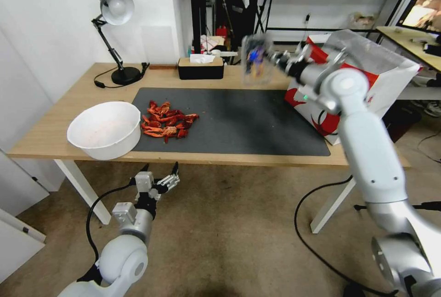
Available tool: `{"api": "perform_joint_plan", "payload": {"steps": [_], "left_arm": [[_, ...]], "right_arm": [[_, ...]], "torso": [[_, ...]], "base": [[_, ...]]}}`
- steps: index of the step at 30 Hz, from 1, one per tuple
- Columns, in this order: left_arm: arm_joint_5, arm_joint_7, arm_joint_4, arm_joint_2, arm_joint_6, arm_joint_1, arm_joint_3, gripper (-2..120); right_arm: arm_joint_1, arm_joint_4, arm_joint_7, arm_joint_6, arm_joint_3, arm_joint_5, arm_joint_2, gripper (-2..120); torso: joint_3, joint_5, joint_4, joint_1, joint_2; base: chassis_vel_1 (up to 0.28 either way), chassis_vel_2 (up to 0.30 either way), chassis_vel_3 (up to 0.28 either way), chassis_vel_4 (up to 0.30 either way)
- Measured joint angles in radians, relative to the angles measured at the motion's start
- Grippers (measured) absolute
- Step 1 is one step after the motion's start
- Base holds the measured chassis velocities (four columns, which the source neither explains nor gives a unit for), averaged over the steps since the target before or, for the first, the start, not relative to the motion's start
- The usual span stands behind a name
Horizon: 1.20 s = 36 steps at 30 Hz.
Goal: Close the takeout container lid, then place the container into the takeout bag.
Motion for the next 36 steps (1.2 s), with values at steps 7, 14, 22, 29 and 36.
{"api": "perform_joint_plan", "payload": {"steps": [7,14,22,29,36], "left_arm": [[0.000,0.002,0.009,-0.025,-0.016,0.036,-0.023,100],[0.001,0.003,0.009,-0.033,-0.017,0.037,-0.022,100],[-0.001,0.007,0.014,-0.037,-0.013,-0.001,0.018,100],[-0.017,0.009,0.022,-0.037,-0.001,-0.016,0.027,100],[-0.021,0.009,0.023,-0.043,0.001,-0.019,0.028,100]], "right_arm": [[0.033,0.057,-0.013,0.061,0.073,-0.057,-0.123,0],[-0.001,0.069,-0.022,0.073,0.107,-0.135,-0.207,0],[-0.158,0.065,-0.057,0.087,0.235,-0.229,-0.343,0],[-0.220,0.048,-0.082,0.085,0.268,-0.235,-0.358,0],[-0.233,0.027,-0.096,0.081,0.264,-0.230,-0.333,22]], "torso": [[0.000,0.0001,0.0000,0.000,0.000],[0.000,0.0003,0.0002,0.000,0.000],[0.000,0.0004,-0.0008,0.000,0.000],[0.000,-0.0002,0.0005,0.000,0.000],[0.000,0.0000,0.0001,0.000,0.000]], "base": [[0.000,0.000,0.000,0.000],[0.000,0.000,0.000,0.000],[0.000,0.000,0.000,0.000],[0.000,0.000,0.000,0.000],[0.000,0.000,0.000,0.000]]}}
